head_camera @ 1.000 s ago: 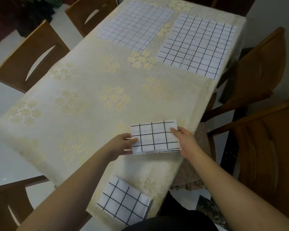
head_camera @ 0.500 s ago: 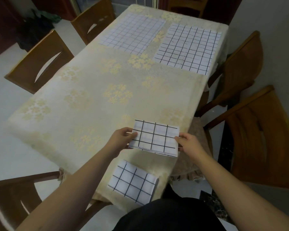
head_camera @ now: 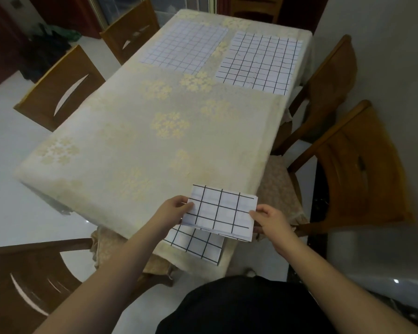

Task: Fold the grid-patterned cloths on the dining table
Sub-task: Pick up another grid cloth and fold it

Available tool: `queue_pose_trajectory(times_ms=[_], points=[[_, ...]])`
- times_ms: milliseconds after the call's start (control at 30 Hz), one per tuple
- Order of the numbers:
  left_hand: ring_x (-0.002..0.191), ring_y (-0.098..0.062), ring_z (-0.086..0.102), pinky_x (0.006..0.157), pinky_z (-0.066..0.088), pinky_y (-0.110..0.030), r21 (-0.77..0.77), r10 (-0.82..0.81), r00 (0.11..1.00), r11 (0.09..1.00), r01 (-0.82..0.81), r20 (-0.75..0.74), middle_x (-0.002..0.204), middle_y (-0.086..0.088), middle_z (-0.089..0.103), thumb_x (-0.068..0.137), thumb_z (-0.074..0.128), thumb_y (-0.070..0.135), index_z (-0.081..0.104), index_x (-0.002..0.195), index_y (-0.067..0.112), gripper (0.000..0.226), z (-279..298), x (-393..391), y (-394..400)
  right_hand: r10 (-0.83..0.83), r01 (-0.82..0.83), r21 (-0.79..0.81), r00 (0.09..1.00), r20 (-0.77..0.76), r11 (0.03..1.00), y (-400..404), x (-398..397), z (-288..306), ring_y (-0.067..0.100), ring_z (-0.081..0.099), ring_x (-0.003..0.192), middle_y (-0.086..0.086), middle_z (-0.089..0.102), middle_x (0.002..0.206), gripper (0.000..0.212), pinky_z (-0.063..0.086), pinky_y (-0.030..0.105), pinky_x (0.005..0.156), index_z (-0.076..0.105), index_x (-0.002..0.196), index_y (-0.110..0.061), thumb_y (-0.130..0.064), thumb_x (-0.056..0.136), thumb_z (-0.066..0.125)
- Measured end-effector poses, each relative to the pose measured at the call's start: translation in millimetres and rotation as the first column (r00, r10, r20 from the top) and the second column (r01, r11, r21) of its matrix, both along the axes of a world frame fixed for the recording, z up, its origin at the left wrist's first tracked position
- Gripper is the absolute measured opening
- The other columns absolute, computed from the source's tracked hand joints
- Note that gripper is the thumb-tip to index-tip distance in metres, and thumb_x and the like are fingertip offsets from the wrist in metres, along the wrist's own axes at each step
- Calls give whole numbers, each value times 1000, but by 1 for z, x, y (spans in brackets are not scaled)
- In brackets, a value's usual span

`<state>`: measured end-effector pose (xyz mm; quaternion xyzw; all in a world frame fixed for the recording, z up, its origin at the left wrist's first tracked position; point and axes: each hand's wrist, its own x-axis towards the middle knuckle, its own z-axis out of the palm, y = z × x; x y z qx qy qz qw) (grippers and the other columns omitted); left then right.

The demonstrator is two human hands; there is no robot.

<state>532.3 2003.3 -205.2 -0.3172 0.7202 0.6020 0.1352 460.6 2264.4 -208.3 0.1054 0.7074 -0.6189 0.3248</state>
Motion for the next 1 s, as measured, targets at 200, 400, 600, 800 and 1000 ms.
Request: queue_pose_trajectory(times_ms=[200, 400, 600, 800, 1000], points=[[74, -18, 54, 65, 43, -31, -72, 14, 999, 997, -12, 31, 82, -2, 63, 94, 59, 32, 65, 91, 17, 17, -3, 28, 12, 65, -64, -22, 997, 32, 998, 11, 23, -12, 31, 68, 88, 21, 69, 103, 18, 58, 28, 65, 62, 109, 4, -6, 95, 56], [90, -37, 65, 80, 55, -50, -102, 24, 997, 995, -17, 71, 96, -15, 69, 94, 55, 34, 67, 94, 15, 21, -4, 52, 19, 119, -115, -58, 989, 83, 992, 23, 35, -25, 22, 67, 77, 15, 70, 95, 11, 58, 30, 69, 64, 103, -2, -6, 95, 57], [94, -34, 66, 79, 58, -42, -103, 32, 991, 994, -18, 130, 98, -15, 69, 95, 58, 25, 65, 96, 8, 18, -7, 72, 27, 186, -183, -35, 976, 117, 982, 30, 49, -36, 22, 67, 77, 14, 70, 92, 7, 57, 29, 66, 64, 97, -8, -6, 95, 57], [90, -25, 67, 70, 55, -30, -135, -12, 985, 990, 36, 174, 96, -8, 69, 96, 56, 23, 65, 96, 9, 17, -10, 79, 15, 217, -222, 32, 968, 127, 974, 23, 63, -47, 23, 66, 79, 20, 70, 99, 3, 55, 27, 64, 63, 93, -11, -10, 94, 60], [89, -23, 66, 73, 54, -31, -133, -179, 970, 970, 202, 165, 94, -5, 70, 95, 58, 25, 63, 91, 17, 11, -22, 68, -17, 154, -168, 106, 979, 133, 980, -2, 67, -53, 21, 63, 77, 20, 68, 100, 7, 52, 22, 56, 62, 100, -7, -9, 94, 59]])
